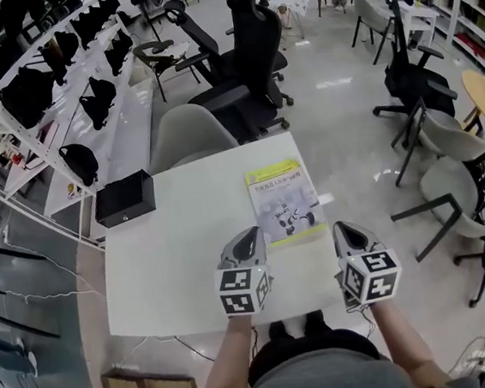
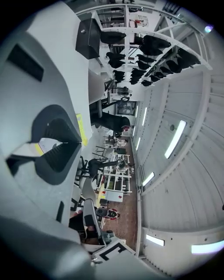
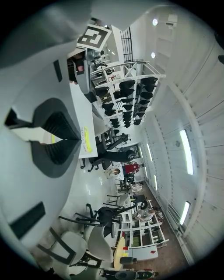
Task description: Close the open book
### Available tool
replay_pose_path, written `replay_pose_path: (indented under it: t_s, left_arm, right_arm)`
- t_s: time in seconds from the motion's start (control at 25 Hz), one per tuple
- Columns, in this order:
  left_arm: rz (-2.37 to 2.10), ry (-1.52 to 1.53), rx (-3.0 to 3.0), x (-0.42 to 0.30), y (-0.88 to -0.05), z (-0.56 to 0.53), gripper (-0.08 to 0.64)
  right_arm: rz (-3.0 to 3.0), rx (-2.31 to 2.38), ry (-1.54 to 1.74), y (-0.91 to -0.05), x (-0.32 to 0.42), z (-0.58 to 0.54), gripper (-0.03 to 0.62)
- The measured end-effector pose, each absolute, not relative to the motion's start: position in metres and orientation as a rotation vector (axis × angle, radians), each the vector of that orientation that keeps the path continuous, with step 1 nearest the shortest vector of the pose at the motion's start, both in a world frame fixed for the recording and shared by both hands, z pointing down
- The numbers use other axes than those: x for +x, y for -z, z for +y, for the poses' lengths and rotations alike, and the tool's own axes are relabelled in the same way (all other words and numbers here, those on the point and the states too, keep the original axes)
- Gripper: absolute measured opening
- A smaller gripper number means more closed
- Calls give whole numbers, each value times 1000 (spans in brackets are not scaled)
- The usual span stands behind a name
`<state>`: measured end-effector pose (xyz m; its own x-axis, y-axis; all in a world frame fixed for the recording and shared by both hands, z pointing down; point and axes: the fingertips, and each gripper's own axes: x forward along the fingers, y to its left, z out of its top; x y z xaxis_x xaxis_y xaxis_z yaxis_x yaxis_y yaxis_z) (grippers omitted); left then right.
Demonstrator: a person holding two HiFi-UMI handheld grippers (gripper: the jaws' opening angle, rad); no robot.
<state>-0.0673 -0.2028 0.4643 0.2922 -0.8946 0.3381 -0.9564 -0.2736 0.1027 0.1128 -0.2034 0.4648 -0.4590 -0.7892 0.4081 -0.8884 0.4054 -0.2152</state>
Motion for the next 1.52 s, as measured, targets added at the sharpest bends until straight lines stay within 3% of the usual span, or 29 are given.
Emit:
replay_pose_path:
  t_s: [1.52]
  left_arm:
    - [-1724,-237,2232,-90,-460,-184,6]
  right_arm:
    - [-2514,1435,-472,-451,100,-198,3]
